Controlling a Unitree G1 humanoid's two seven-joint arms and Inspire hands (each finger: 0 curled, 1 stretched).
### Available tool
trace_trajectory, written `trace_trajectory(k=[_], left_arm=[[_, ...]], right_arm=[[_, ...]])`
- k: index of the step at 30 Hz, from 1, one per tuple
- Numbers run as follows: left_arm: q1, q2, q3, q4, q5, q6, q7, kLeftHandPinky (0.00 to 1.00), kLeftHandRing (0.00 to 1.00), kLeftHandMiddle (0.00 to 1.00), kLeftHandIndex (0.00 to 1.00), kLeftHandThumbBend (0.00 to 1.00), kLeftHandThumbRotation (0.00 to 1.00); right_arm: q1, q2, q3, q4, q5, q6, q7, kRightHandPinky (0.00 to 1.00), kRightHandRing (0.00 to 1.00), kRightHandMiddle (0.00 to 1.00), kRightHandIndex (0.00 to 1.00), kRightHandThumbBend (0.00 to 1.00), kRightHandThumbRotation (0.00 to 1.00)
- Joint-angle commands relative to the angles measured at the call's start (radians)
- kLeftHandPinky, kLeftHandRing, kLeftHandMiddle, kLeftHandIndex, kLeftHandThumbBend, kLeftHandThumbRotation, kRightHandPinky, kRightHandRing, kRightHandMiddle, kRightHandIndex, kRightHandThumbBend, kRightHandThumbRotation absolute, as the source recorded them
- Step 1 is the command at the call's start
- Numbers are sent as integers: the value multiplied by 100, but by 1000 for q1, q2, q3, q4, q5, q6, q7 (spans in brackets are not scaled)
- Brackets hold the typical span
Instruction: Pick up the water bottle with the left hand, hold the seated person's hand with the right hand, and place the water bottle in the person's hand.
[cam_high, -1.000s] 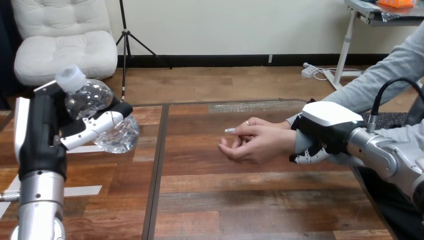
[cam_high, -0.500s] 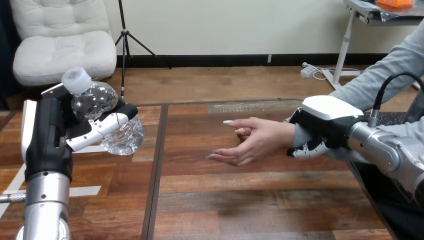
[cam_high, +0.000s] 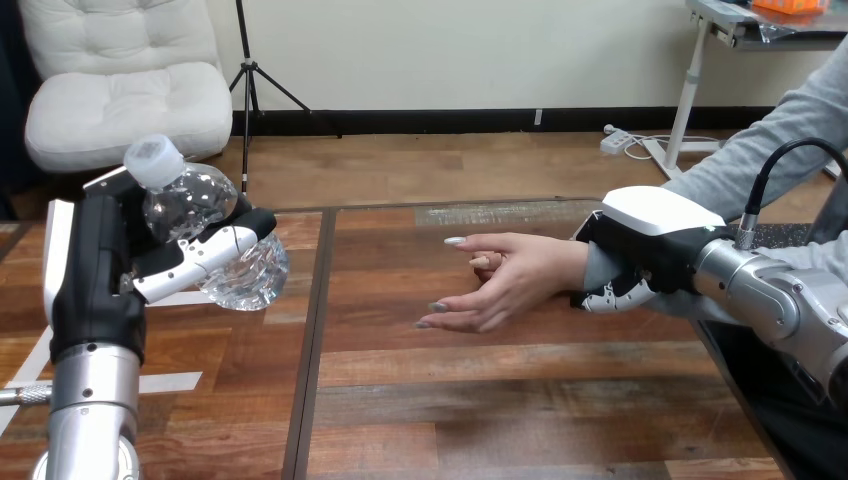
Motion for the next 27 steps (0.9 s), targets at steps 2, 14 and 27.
trace_trajectory(k=[2, 14, 27], left_arm=[[-62, 8, -10, -52, -3, -23, -6, 27, 33, 39, 40, 72, 0], [-62, -1, -17, -62, -1, -11, -8, 27, 33, 39, 40, 73, 0], [-59, -8, -26, -76, 1, -1, -4, 27, 33, 39, 40, 74, 0]], right_arm=[[-77, 21, -37, -38, 31, -3, -5, 31, 36, 43, 43, 45, 21], [-90, 41, -29, -33, 25, 16, 4, 30, 36, 43, 44, 43, 21], [-107, 69, -23, -17, 20, 37, 7, 28, 34, 41, 41, 43, 23]])
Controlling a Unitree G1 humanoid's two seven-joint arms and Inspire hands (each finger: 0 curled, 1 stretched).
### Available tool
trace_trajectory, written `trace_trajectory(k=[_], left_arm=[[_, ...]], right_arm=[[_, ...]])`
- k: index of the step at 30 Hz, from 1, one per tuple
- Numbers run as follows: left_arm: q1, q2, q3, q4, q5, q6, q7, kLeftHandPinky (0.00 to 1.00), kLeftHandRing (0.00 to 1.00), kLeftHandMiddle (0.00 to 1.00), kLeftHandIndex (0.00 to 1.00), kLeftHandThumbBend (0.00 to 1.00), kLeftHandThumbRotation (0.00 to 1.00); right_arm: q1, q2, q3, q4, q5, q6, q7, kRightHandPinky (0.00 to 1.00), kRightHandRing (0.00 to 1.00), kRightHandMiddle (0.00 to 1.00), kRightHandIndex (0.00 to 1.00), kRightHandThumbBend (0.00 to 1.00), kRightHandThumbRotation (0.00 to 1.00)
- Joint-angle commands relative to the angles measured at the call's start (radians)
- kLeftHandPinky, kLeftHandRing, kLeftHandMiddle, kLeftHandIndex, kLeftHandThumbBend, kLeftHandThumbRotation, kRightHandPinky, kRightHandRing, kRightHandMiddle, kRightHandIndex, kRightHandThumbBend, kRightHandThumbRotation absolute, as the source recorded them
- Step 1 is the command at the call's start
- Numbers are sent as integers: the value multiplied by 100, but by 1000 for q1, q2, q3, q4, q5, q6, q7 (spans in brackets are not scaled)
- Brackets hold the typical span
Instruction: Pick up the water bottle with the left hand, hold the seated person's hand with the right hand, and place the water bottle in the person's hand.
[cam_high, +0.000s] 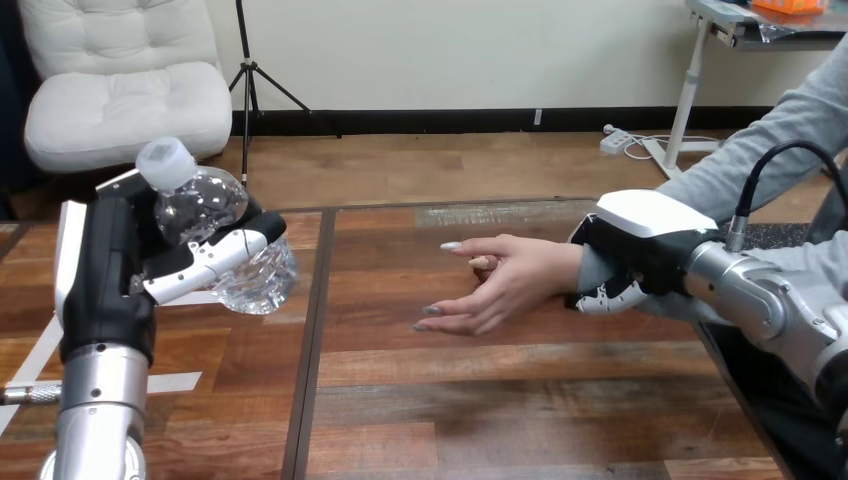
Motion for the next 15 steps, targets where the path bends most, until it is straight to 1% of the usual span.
trace_trajectory(k=[1, 4, 11, 15], left_arm=[[-58, -4, -14, -76, 0, -9, 5, 27, 33, 39, 40, 74, 0], [-58, -3, -17, -75, 2, -13, 5, 27, 33, 39, 40, 74, 0], [-54, 2, -27, -79, 10, -14, 4, 27, 33, 39, 40, 74, 0], [-53, 0, -32, -83, 14, -11, 7, 27, 33, 39, 40, 73, 0]], right_arm=[[-108, 45, -23, -17, 20, 3, -2, 28, 33, 41, 41, 43, 23], [-112, 52, -23, -13, 21, 8, 1, 28, 33, 40, 40, 43, 23], [-120, 66, -23, 2, 21, -7, -11, 27, 32, 39, 39, 44, 20], [-127, 72, -19, 12, 17, -14, -19, 28, 34, 41, 42, 45, 17]])
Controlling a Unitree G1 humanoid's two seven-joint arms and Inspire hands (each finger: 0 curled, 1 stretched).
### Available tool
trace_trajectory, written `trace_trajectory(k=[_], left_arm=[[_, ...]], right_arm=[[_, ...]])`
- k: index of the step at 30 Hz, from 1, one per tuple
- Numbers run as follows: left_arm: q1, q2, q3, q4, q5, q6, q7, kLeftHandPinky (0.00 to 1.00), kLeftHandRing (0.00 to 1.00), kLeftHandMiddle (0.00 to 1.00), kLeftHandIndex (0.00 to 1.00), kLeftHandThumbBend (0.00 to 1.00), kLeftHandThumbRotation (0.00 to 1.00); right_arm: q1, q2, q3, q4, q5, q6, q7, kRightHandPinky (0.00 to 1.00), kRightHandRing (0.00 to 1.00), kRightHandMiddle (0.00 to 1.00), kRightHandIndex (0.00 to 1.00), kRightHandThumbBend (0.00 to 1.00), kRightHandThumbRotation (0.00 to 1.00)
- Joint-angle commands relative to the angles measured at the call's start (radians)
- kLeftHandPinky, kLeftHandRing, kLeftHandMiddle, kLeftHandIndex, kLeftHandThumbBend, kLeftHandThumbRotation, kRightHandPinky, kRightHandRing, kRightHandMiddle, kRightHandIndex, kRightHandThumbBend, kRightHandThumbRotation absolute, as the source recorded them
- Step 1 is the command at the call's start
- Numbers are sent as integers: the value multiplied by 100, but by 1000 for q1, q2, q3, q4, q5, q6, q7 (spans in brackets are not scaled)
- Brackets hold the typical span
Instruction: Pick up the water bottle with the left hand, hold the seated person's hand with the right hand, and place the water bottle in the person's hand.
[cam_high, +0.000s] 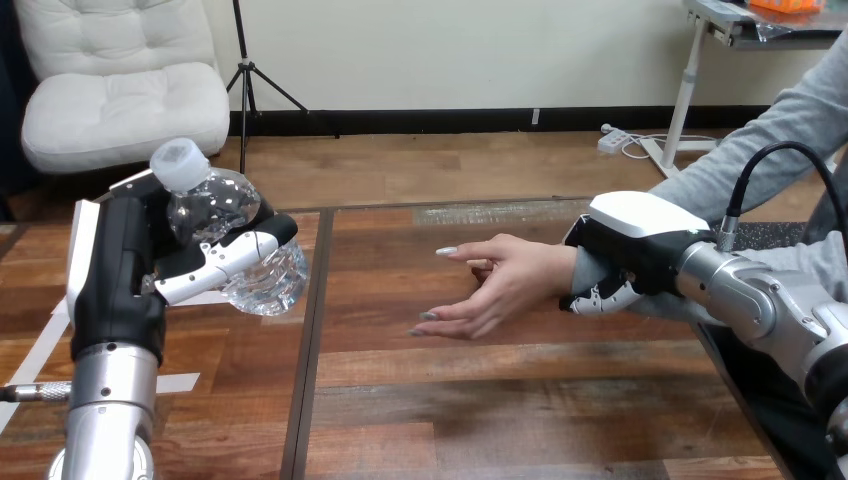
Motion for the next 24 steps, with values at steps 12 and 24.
trace_trajectory(k=[12, 24], left_arm=[[-53, -4, -24, -79, 21, -25, 3, 27, 33, 39, 40, 72, 0], [-56, -16, -35, -72, 9, -21, -7, 26, 33, 38, 39, 71, 0]], right_arm=[[-142, 65, -7, 17, 2, -19, -19, 34, 40, 47, 53, 45, 15], [-159, 80, -2, 20, -7, -3, -15, 30, 36, 43, 45, 44, 21]])
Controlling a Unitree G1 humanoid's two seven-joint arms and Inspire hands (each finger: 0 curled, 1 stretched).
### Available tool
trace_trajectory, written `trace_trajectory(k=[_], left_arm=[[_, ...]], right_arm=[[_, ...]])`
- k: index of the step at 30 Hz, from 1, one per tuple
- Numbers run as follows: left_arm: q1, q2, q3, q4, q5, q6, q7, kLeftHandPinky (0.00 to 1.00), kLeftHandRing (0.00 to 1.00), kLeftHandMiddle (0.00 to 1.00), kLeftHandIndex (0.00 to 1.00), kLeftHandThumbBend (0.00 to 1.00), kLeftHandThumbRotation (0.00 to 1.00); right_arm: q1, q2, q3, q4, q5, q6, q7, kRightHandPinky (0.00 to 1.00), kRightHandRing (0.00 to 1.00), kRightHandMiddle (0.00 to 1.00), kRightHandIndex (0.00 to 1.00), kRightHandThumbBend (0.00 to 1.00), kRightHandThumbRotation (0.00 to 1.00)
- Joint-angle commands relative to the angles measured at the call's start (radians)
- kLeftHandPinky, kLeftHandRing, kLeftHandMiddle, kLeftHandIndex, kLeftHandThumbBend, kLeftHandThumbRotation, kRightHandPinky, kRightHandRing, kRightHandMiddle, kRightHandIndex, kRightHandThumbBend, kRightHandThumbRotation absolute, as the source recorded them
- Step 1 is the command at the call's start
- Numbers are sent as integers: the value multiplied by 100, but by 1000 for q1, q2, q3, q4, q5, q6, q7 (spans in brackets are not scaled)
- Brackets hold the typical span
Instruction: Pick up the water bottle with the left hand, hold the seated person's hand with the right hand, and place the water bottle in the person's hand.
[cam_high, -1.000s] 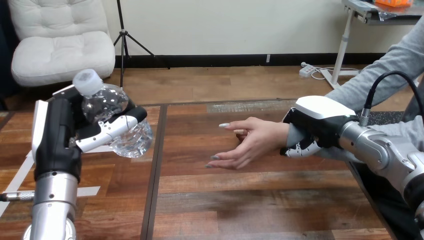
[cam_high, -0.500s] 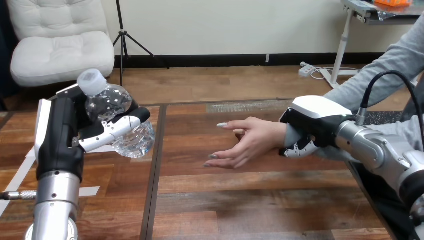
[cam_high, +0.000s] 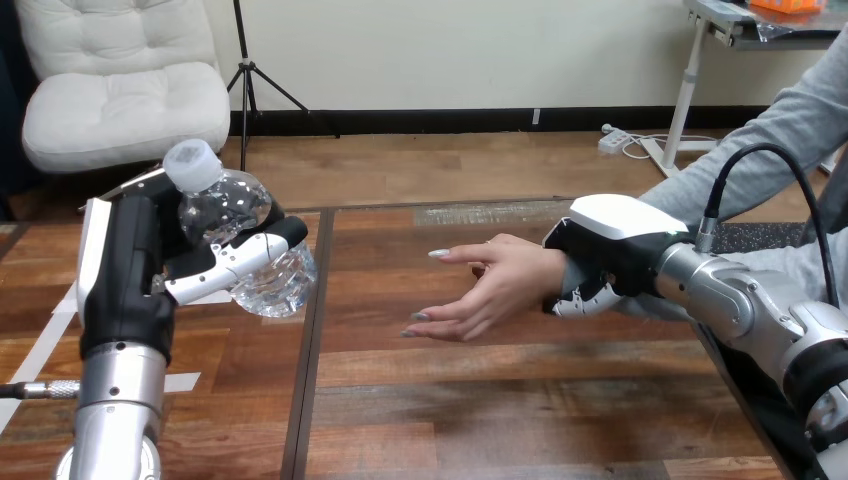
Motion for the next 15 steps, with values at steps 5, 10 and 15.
trace_trajectory(k=[5, 10, 15], left_arm=[[-62, -16, -25, -60, -5, -22, 0, 26, 32, 38, 39, 72, 0], [-66, -16, -30, -50, -1, -31, 1, 26, 32, 38, 39, 72, 0], [-71, -16, -34, -37, -4, -46, -5, 26, 32, 37, 39, 72, 0]], right_arm=[[-148, 39, -6, -6, -4, 4, -12, 29, 35, 42, 44, 45, 23], [-153, 43, -6, -8, -5, 10, -8, 28, 34, 41, 42, 45, 24], [-158, 47, -3, -7, -11, 13, -13, 28, 34, 41, 42, 45, 24]])
